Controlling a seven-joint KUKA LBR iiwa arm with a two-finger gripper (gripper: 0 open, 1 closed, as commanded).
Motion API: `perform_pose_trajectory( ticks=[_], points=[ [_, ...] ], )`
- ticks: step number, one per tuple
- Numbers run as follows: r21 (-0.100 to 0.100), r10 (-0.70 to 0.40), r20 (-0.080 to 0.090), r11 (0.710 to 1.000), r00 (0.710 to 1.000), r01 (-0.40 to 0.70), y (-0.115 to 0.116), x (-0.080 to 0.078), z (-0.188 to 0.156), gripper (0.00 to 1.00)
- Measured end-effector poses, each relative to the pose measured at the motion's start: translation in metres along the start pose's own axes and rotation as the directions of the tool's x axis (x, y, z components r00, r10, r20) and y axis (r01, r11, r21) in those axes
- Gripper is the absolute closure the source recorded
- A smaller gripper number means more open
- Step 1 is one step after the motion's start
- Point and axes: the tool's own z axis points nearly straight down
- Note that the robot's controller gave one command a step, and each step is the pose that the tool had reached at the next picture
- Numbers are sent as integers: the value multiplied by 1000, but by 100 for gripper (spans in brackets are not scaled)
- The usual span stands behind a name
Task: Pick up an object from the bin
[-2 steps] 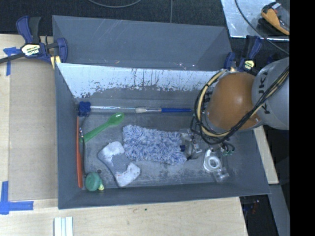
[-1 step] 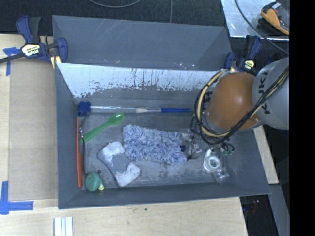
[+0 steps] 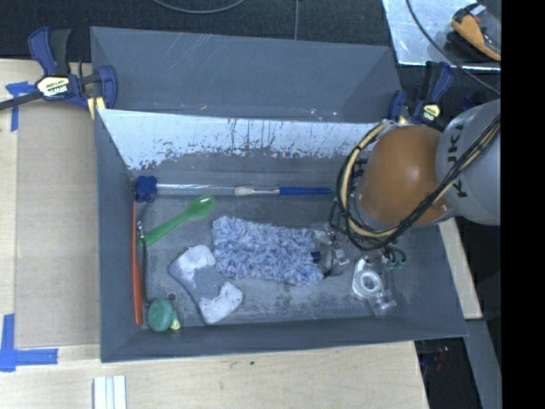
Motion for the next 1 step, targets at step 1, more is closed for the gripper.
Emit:
perform_pose_trajectory(
  ticks=[1],
  points=[
    [0, 0, 0, 1000, 1000, 0, 0, 0, 0, 100]
  ],
)
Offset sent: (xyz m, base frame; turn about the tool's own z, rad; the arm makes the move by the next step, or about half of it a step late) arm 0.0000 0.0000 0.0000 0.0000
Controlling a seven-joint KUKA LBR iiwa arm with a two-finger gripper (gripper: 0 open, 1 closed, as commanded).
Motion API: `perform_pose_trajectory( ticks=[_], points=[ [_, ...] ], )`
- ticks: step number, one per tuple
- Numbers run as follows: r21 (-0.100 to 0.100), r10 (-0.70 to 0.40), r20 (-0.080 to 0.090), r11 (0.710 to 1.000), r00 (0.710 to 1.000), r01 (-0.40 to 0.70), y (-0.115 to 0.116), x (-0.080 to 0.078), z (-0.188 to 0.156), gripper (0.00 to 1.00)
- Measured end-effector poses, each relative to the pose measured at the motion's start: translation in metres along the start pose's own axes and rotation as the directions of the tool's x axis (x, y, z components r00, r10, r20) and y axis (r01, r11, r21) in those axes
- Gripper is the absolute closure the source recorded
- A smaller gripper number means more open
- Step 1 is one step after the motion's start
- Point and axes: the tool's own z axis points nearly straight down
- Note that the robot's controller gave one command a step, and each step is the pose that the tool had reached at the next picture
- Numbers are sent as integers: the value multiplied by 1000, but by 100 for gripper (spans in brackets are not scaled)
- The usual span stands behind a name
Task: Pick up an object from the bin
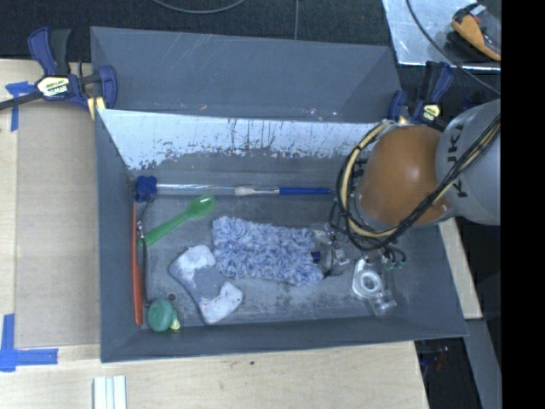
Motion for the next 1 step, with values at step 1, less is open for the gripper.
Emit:
perform_pose_trajectory(
  ticks=[1],
  points=[
    [0, 0, 0, 1000, 1000, 0, 0, 0, 0, 100]
  ],
)
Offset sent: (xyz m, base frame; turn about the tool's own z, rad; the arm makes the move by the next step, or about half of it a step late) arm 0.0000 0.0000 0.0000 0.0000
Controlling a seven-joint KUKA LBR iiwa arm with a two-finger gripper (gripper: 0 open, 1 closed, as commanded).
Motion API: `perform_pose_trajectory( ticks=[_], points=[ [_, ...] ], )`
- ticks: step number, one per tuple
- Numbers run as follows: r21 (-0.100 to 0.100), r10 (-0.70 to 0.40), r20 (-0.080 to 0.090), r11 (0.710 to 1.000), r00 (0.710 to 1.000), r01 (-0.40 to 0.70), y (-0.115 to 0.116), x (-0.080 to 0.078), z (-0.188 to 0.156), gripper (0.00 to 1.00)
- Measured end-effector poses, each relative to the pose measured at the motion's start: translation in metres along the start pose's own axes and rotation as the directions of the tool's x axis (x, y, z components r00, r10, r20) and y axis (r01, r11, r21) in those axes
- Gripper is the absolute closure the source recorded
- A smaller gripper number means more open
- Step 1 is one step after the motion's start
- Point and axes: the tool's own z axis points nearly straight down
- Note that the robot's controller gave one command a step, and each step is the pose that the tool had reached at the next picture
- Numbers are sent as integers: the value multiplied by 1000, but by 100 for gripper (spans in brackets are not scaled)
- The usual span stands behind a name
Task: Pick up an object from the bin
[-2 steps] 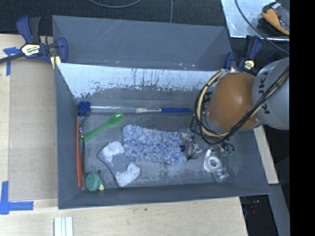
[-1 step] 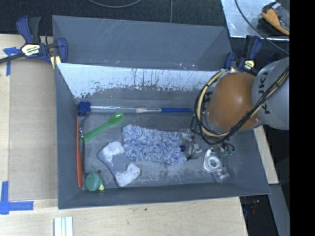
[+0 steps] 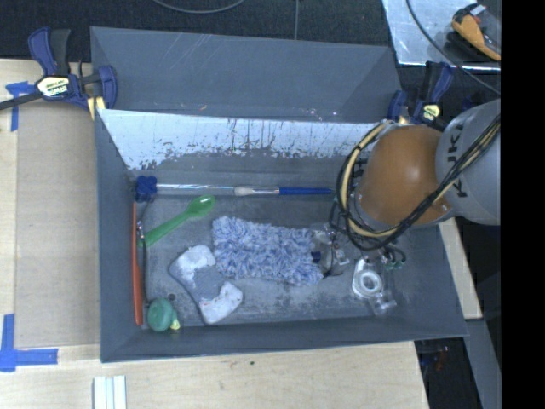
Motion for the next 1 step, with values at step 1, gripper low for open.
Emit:
perform_pose_trajectory(
  ticks=[1],
  points=[
    [0, 0, 0, 1000, 1000, 0, 0, 0, 0, 100]
  ],
)
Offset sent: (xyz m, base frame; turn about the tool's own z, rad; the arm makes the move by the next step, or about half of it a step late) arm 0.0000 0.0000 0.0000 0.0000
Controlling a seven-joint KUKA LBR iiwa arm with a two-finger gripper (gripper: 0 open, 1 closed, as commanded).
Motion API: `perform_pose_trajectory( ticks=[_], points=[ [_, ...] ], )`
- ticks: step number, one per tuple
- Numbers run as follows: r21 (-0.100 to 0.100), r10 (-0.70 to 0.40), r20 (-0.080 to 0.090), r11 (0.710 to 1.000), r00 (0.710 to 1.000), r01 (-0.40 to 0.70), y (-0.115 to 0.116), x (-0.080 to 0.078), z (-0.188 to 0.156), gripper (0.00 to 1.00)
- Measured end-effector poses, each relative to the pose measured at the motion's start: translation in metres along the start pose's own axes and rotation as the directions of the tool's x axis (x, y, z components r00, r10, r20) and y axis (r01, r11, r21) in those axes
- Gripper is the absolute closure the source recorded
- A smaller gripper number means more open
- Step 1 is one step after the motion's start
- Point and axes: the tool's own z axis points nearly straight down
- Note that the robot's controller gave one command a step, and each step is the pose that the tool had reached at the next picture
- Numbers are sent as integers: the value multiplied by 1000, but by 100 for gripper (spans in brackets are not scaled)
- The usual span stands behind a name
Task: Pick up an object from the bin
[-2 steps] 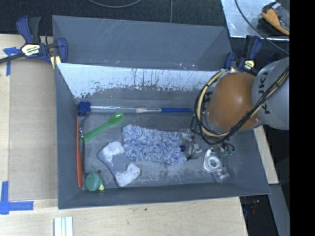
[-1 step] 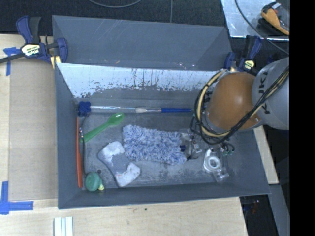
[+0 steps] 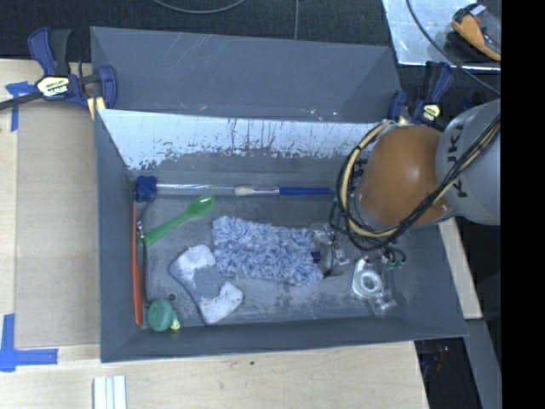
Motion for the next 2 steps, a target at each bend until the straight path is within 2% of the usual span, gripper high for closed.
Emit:
perform_pose_trajectory(
  ticks=[2],
  points=[
    [0, 0, 0, 1000, 1000, 0, 0, 0, 0, 100]
  ],
)
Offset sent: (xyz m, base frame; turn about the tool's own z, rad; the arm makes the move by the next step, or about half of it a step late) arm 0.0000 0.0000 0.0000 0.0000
